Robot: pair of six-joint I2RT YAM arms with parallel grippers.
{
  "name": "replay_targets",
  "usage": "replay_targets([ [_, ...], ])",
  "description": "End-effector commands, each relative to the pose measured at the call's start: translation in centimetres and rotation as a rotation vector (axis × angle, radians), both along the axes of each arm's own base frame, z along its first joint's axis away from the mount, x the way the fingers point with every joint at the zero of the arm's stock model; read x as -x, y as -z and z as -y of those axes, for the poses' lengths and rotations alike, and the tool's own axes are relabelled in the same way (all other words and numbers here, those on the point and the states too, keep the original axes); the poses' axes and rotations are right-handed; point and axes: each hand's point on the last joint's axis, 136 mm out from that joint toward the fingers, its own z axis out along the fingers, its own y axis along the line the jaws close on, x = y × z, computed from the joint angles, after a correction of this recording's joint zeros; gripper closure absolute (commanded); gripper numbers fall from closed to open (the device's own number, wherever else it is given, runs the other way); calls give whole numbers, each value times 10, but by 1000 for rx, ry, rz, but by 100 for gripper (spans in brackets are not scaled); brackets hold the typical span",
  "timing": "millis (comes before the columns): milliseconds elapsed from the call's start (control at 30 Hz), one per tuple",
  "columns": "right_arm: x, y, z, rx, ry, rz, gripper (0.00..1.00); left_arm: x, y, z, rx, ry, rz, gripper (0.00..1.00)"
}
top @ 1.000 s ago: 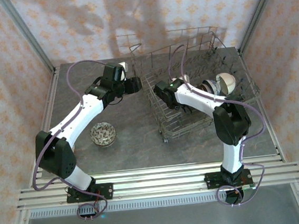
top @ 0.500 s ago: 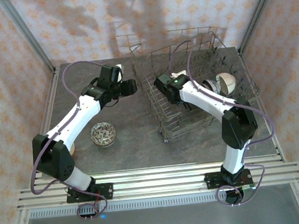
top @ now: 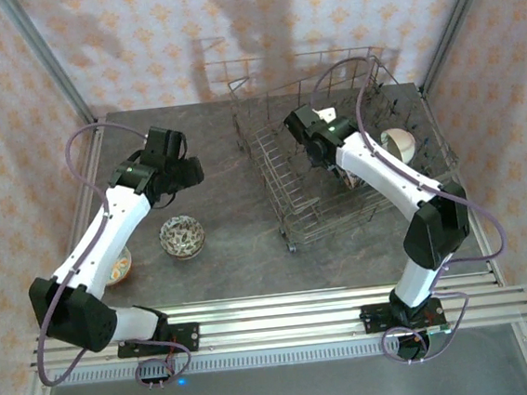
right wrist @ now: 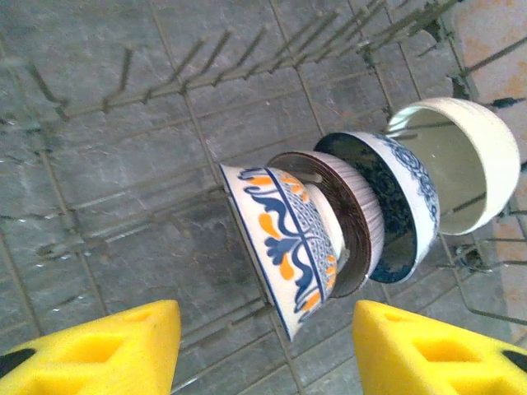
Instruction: Load the bowls into the dish rack
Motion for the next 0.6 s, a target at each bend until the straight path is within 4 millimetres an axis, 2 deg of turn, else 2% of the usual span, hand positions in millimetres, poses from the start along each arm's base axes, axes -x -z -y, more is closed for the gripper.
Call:
replay_targets([
  [0, 6, -10, -12, -78, -62, -5, 44, 49, 10, -40, -103, -135, -138, 35],
  [100, 16, -5, -16, -135, -81, -20, 44, 72, 15, -53, -112, -172, -196, 35],
  [300, 29, -12, -15, -193, -109, 11, 44, 98, 40, -60, -85, -230, -265, 35],
  [567, 48, -27, -4, -223, -133, 79, 43, 109, 77, -70, -52, -273, -351, 35],
])
